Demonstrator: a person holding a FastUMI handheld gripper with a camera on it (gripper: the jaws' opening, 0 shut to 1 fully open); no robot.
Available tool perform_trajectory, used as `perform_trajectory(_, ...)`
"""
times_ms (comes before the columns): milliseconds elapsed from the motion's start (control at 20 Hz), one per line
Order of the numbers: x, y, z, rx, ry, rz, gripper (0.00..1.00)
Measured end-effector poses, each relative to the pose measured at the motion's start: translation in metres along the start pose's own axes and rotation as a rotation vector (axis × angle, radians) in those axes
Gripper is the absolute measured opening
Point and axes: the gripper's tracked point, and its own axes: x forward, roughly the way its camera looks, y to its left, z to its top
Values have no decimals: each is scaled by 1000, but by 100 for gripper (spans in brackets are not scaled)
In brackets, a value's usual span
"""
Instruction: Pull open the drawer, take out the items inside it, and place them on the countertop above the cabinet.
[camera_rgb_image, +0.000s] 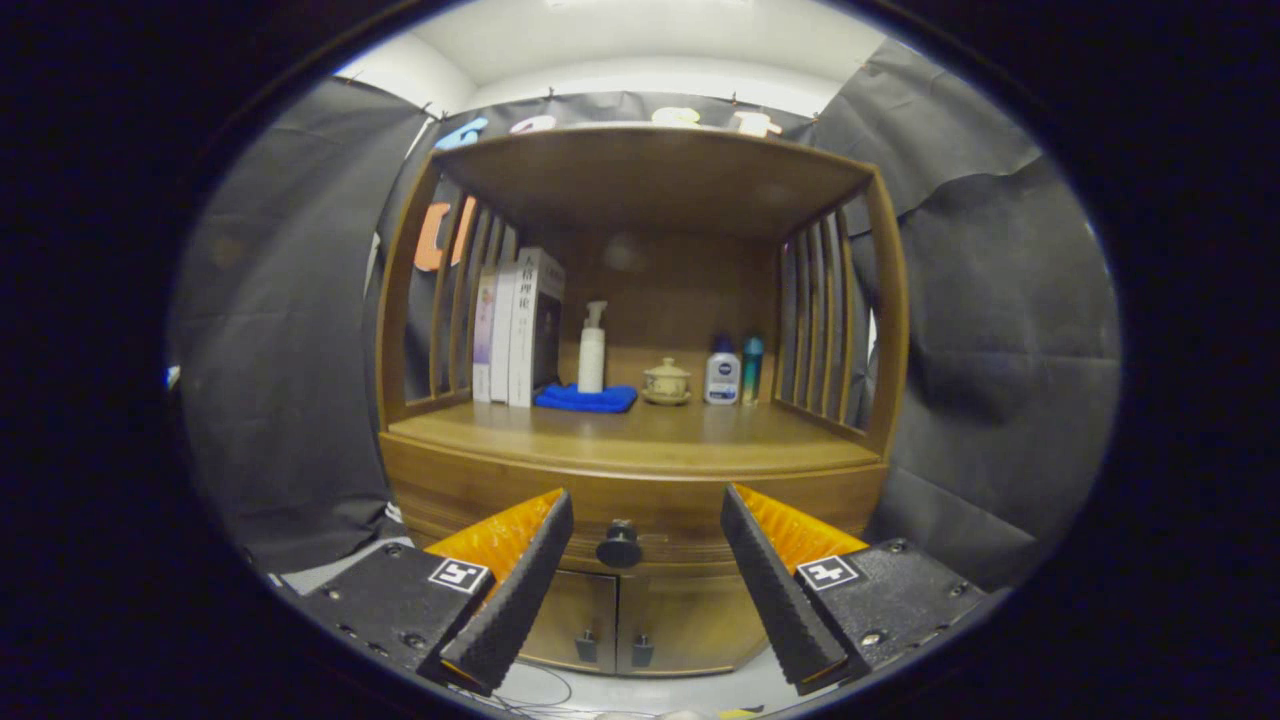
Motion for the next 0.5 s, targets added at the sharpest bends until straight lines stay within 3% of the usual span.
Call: perform_trajectory(500, 87, 10, -66, 25, 118, -9, 97)
